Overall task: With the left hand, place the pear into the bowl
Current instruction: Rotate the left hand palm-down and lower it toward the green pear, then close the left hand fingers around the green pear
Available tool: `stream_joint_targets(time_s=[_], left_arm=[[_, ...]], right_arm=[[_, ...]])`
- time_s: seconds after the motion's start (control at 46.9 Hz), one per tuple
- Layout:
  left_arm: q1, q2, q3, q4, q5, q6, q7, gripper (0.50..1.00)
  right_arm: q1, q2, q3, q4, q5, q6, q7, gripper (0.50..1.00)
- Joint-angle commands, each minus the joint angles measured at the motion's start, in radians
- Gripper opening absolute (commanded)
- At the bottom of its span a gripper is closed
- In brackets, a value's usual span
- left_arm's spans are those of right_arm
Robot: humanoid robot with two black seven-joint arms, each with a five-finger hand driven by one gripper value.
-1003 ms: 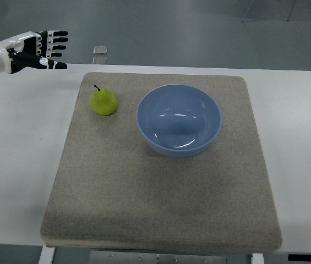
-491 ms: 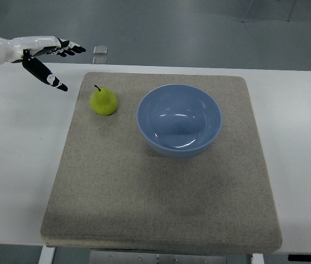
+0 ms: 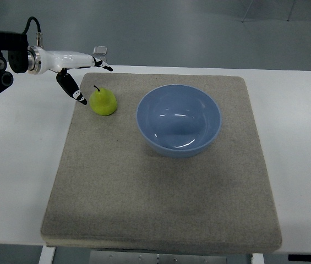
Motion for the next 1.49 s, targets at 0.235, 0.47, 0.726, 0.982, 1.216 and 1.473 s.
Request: stream_joint_targets(time_s=[0.235, 0.47, 0.726, 0.982, 1.216, 1.473], left_arm=[[0.031, -0.071, 0.076, 0.052, 0.024, 0.148, 0.002, 0.992], [0.053, -0.109, 0.077, 0.108, 0.067, 0.177, 0.002, 0.992], [0.053, -0.118, 0.09, 0.117, 0.072, 0.177, 0.002, 0.984], [0.053, -0.12, 0.114, 0.121, 0.073, 0.179, 0.001, 0.898], [0.053, -0.118, 0.113, 0.134, 0.073, 0.18, 0.001, 0.769], [0.044, -0.118, 0.111, 0.137, 0.067, 0.182, 0.002, 0.576]], right_arm=[[0.0, 0.0, 0.0, 0.0, 0.0, 0.0, 0.0, 0.924], [0.0, 0.0, 0.0, 0.0, 0.0, 0.0, 0.0, 0.924], [0.0, 0.0, 0.0, 0.0, 0.0, 0.0, 0.0, 0.924], [0.0, 0.0, 0.0, 0.0, 0.0, 0.0, 0.0, 0.924], [0.0, 0.0, 0.0, 0.0, 0.0, 0.0, 0.0, 0.924], [0.0, 0.0, 0.0, 0.0, 0.0, 0.0, 0.0, 0.924]])
